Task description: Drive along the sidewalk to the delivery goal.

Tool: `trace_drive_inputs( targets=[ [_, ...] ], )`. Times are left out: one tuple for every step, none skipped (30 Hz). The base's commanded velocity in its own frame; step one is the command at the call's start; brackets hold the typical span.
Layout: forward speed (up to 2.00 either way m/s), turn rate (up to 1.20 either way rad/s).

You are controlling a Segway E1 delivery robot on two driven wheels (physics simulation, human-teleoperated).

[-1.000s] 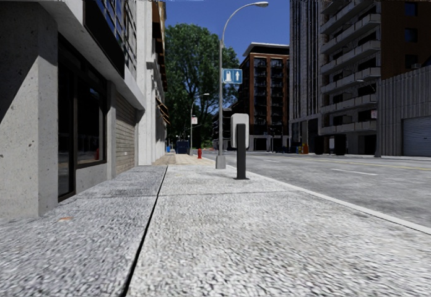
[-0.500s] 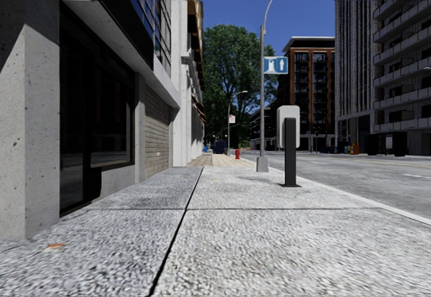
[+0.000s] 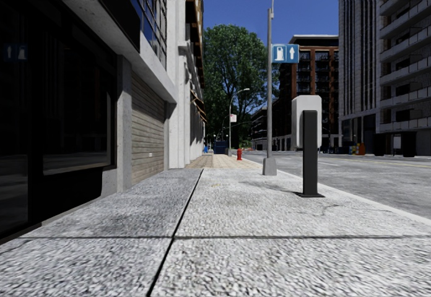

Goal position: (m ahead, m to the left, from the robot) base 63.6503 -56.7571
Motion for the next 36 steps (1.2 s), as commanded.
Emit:
trace_drive_inputs(
  targets=[
    [1.98,0.00],
    [1.98,0.00],
    [1.98,0.00],
    [1.98,0.00],
    [1.98,0.00],
    [1.98,0.00],
    [1.98,0.00],
    [1.98,0.11],
    [1.98,0.25],
    [1.98,0.25],
    [1.98,0.29],
    [1.98,0.12],
    [1.98,0.00],
    [1.98,0.00],
    [1.98,0.00],
    [1.98,0.00],
    [1.98,0.00],
    [1.98,0.00],
    [1.98,0.00],
    [1.98,0.00],
    [1.98,0.00],
    [1.98,0.00],
    [1.98,0.00],
    [1.98,0.00],
    [1.98,0.00],
    [1.98,0.00],
    [1.98,0.00],
    [1.98,0.00],
    [1.98,0.00],
    [1.98,0.00],
    [1.98,0.00],
    [1.98,0.00],
    [1.98,0.00],
    [1.98,0.00],
    [1.98,0.00],
    [1.98,0.00]
  ],
)
